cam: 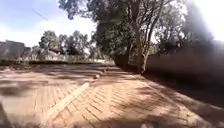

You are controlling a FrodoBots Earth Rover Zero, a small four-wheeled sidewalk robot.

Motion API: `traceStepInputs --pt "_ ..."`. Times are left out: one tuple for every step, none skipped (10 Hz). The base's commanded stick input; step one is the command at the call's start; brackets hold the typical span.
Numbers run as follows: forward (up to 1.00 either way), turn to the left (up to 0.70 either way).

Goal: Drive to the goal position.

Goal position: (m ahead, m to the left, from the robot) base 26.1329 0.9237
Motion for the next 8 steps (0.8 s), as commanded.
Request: traceStepInputs --pt "0.7 -0.32" --pt "0.7 -0.35" --pt "0.7 -0.07" --pt "0.7 0.0" --pt "0.7 0.0" --pt "0.7 0.0" --pt "0.7 0.0" --pt "0.7 0.0"
